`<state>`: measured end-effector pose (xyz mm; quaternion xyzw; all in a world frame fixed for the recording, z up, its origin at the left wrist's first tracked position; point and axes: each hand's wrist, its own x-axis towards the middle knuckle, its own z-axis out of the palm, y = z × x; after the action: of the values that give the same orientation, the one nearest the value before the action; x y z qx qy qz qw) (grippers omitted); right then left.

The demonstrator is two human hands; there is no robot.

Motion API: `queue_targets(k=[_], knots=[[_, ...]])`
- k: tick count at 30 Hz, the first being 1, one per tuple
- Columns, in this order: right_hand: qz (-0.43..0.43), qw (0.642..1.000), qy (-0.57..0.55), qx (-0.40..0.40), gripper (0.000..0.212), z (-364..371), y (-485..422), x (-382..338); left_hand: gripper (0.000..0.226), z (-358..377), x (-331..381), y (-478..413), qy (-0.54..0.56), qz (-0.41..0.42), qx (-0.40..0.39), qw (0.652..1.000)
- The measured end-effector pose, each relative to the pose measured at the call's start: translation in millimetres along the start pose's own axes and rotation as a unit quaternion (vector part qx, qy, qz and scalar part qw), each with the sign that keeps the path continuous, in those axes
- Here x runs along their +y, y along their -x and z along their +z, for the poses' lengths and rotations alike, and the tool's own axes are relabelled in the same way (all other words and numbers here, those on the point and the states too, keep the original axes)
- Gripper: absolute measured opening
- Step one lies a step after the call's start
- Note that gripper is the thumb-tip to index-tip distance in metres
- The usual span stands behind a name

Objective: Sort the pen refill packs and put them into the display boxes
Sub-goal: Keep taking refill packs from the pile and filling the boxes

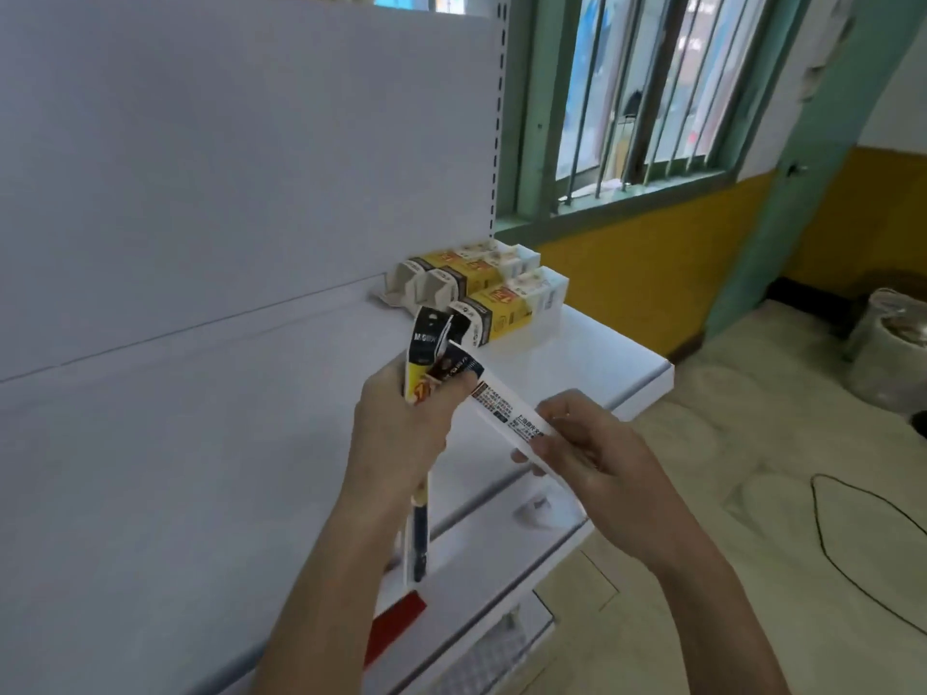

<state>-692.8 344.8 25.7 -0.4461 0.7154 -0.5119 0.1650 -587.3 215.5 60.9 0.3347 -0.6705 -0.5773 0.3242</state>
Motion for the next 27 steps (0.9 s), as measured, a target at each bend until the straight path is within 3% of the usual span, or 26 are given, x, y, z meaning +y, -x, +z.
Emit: queue_targets(k=[5,11,15,18,23,27], knots=[[-0.032,0.998,-0.022,-0.047,0.008,-21.2,-65.0,12.0,0.027,9.7,8.2,-43.4,0.083,-0.085,0.021,0.993],[-0.074,0.993,0.025,-0.086,0.008,-22.8,-148.5,23.8,0.024,19.9,2.3,-86.1,0.054,-0.047,0.166,0.984],[-0.104,0.973,0.140,-0.152,0.030,-31.0,-210.3,37.7,0.022,31.9,-13.1,-110.4,0.057,-0.071,0.232,0.968],[-0.097,0.960,0.213,-0.153,0.031,-50.0,-253.4,49.4,0.015,47.2,-15.5,-129.9,0.148,-0.094,0.283,0.943],[-0.068,0.951,0.280,-0.116,0.021,-70.2,-309.3,69.1,0.018,60.0,-13.7,-150.1,0.356,-0.077,0.350,0.863],[-0.083,0.937,0.307,-0.143,0.039,-64.4,-336.4,80.2,0.017,74.3,-9.4,-159.1,0.355,-0.049,0.381,0.853]])
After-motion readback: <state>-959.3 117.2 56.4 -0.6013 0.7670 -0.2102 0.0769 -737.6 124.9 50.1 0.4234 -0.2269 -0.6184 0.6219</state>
